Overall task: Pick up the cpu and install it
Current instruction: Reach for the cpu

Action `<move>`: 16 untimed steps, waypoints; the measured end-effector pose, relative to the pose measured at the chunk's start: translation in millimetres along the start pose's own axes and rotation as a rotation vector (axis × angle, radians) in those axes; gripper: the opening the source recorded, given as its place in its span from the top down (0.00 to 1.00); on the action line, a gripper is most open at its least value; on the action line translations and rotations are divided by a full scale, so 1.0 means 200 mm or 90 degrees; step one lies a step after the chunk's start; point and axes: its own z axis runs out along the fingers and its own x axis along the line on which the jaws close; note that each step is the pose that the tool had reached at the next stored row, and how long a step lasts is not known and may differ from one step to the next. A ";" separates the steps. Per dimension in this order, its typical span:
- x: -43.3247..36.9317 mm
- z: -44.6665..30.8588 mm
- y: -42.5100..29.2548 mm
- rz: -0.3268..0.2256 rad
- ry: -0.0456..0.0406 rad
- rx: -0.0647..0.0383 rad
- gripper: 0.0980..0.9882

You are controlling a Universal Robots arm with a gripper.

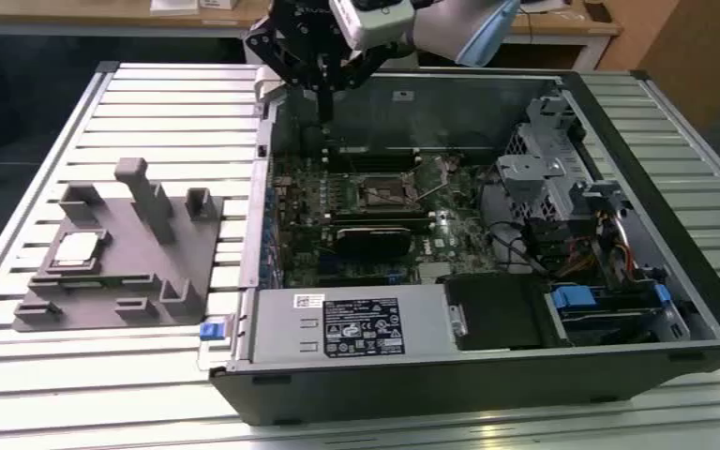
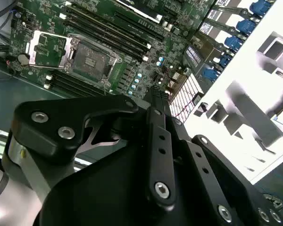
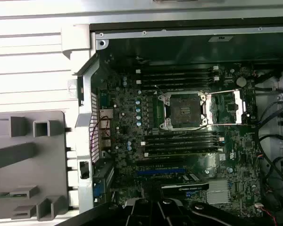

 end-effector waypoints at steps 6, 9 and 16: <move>0.002 0.000 0.000 0.000 0.0000 0.000 0.99; 0.008 0.000 -0.001 0.000 0.0000 0.000 0.99; 0.024 -0.001 -0.002 0.000 0.0000 0.000 0.99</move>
